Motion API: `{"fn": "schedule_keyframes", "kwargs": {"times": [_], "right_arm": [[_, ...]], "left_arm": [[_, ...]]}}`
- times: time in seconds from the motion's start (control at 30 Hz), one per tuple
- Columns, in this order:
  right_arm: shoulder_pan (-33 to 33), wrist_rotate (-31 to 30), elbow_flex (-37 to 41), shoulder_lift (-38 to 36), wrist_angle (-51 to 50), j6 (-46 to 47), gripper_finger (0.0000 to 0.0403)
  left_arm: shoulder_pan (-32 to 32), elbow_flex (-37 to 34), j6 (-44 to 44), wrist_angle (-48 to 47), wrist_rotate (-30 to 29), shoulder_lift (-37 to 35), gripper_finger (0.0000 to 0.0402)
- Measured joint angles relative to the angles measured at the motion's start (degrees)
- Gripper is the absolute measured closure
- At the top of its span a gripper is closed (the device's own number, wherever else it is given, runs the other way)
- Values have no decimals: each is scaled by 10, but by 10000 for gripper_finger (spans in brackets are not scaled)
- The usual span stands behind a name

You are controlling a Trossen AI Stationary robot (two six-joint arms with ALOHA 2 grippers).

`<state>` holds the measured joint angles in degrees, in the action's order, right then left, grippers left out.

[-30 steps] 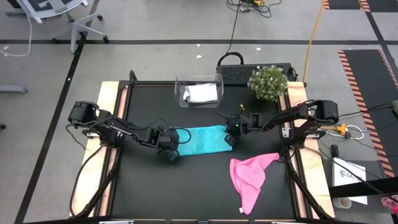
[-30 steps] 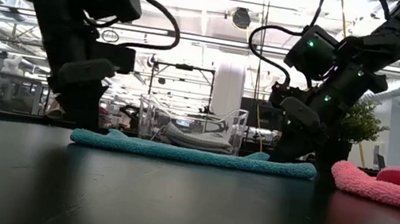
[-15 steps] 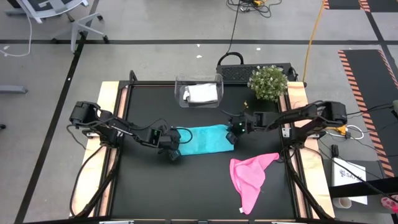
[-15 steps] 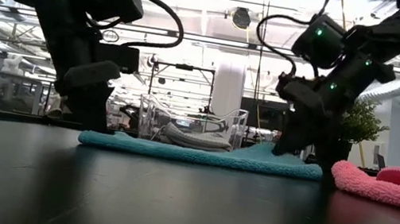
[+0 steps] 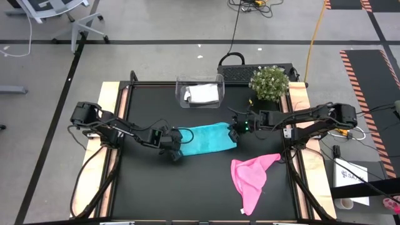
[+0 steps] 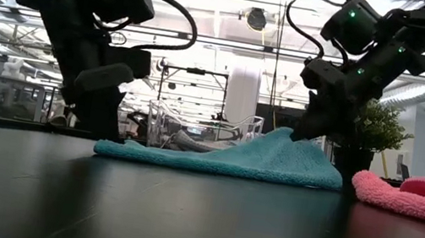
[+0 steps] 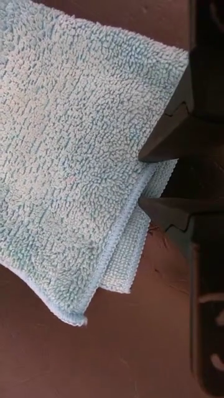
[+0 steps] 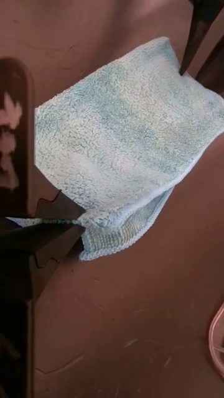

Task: Fold microfiber towels
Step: Fold the light blue microfiber cloth

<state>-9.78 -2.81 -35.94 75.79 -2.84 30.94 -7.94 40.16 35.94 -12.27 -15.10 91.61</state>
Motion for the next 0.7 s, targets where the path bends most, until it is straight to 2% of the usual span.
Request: {"fn": "schedule_keyframes", "kwargs": {"times": [0.1,0.4,0.7], "right_arm": [[0,0,0,0,-1,-1,403],[0,-1,-1,0,-29,-1,403],[0,-1,-1,0,-35,0,403]], "left_arm": [[0,0,7,6,0,4,293],[-4,2,16,108,-3,64,293],[-4,2,15,111,2,66,293]]}}
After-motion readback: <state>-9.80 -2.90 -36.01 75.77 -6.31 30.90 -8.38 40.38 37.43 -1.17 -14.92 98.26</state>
